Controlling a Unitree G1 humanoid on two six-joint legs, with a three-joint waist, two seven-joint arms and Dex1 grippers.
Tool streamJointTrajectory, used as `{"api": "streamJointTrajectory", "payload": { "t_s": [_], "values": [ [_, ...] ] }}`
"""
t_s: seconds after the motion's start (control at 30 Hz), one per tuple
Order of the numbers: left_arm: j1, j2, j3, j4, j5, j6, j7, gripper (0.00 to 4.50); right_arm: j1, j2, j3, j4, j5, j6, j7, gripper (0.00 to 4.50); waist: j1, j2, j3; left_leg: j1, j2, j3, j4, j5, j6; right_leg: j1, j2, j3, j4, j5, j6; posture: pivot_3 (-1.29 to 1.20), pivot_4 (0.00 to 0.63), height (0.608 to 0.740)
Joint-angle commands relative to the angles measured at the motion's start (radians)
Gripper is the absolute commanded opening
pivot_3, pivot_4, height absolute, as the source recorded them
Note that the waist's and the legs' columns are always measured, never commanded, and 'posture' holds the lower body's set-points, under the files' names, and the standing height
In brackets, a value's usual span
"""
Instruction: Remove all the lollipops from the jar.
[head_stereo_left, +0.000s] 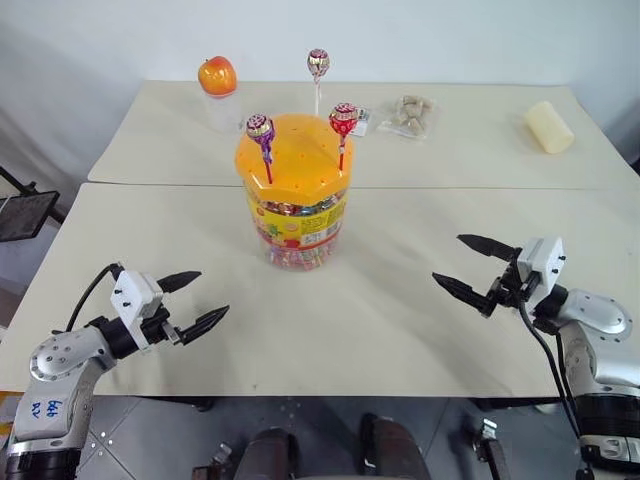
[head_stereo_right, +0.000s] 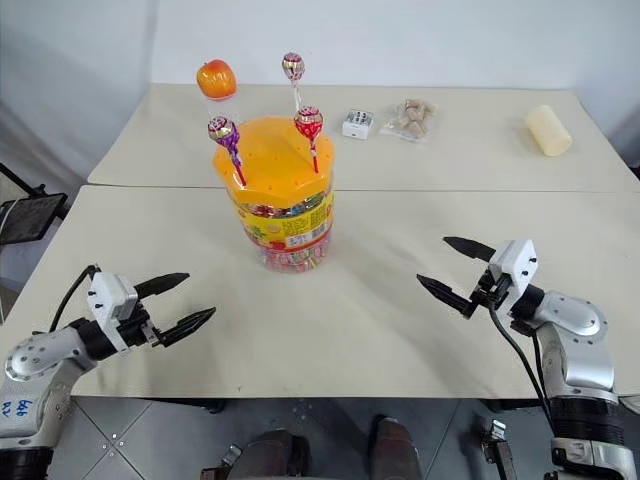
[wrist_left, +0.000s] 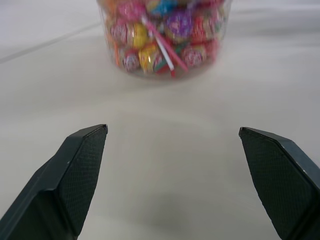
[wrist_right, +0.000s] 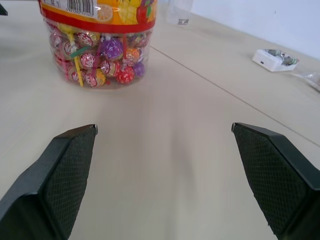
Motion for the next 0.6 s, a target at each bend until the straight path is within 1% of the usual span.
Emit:
{"api": "streamJointTrajectory", "payload": {
  "t_s": [0.03, 0.1, 0.2, 0.27, 0.3, 0.37, 0.43, 0.53, 0.6],
  "values": [
    [0.017, 0.024, 0.045, -0.048, -0.019, -0.003, -0.002, 4.47, 0.001, -0.032, 0.015, -0.008, -0.004, -0.022, 0.049, 4.5, 0.001, 0.0, 0.0, 0.0, 0.0, 0.0, 0.0, 0.0, 0.0, 0.0, 0.0, 0.0, 0.0, 0.0, 0.0, 0.0, 0.15, 0.74],
    [0.002, 0.021, 0.063, -0.04, -0.055, 0.024, 0.001, 4.47, 0.016, -0.042, 0.021, -0.029, 0.004, -0.008, 0.073, 4.5, 0.001, 0.0, 0.0, 0.0, 0.0, 0.0, 0.0, 0.0, 0.0, 0.0, 0.0, 0.0, 0.0, 0.0, 0.0, 0.0, 0.15, 0.74],
    [-0.073, 0.022, 0.129, -0.029, -0.226, 0.124, -0.022, 4.47, 0.055, -0.031, -0.045, -0.146, 0.114, 0.067, 0.033, 4.5, 0.007, 0.0, 0.0, 0.0, 0.0, -0.001, 0.0, 0.0, 0.0, 0.0, 0.0, 0.0, 0.001, 0.0, 0.0, 0.0, 0.15, 0.74],
    [-0.144, 0.027, 0.175, -0.031, -0.352, 0.193, -0.031, 4.47, 0.079, 0.003, -0.122, -0.257, 0.241, 0.113, -0.031, 4.5, 0.009, 0.0, 0.0, 0.0, 0.0, -0.001, 0.001, 0.0, 0.0, 0.0, 0.0, 0.0, 0.0, 0.0, 0.0, 0.0, 0.15, 0.74],
    [-0.188, 0.031, 0.188, -0.039, -0.414, 0.24, -0.021, 4.47, 0.108, 0.006, -0.163, -0.337, 0.329, 0.176, -0.077, 4.5, 0.008, 0.0, 0.0, 0.0, 0.001, -0.002, 0.001, 0.0, 0.0, 0.0, 0.0, 0.0, 0.001, 0.0, 0.0, 0.0, 0.15, 0.74],
    [-0.29, 0.039, 0.174, -0.048, -0.495, 0.312, -0.014, 4.47, 0.144, 0.025, -0.224, -0.484, 0.452, 0.211, -0.133, 4.5, 0.018, 0.0, 0.0, 0.0, 0.001, -0.006, 0.001, 0.0, 0.0, 0.0, 0.0, 0.0, 0.001, 0.0, 0.0, 0.0, 0.15, 0.74],
    [-0.382, 0.04, 0.132, -0.038, -0.5, 0.334, -0.022, 4.47, 0.164, 0.025, -0.256, -0.589, 0.5, 0.236, -0.202, 4.5, 0.026, 0.0, 0.0, 0.0, 0.0, -0.008, 0.001, 0.0, -0.001, 0.0, 0.0, 0.0, 0.002, 0.0, 0.0, 0.0, 0.15, 0.74],
    [-0.52, 0.012, 0.06, 0.026, -0.429, 0.299, -0.019, 4.47, 0.177, 0.037, -0.285, -0.707, 0.596, 0.281, -0.322, 4.5, 0.025, -0.001, -0.001, 0.002, -0.001, -0.007, 0.001, -0.001, 0.0, 0.002, 0.0, 0.001, 0.001, 0.0, 0.0, 0.0, 0.15, 0.74],
    [-0.625, -0.022, 0.001, 0.067, -0.405, 0.293, -0.018, 4.47, 0.215, 0.039, -0.272, -0.781, 0.594, 0.281, -0.329, 4.5, 0.028, -0.001, -0.001, 0.003, -0.001, -0.004, 0.001, -0.001, 0.0, 0.003, 0.001, 0.0, 0.001, 0.0, 0.0, 0.0, 0.15, 0.74]
  ]
}}
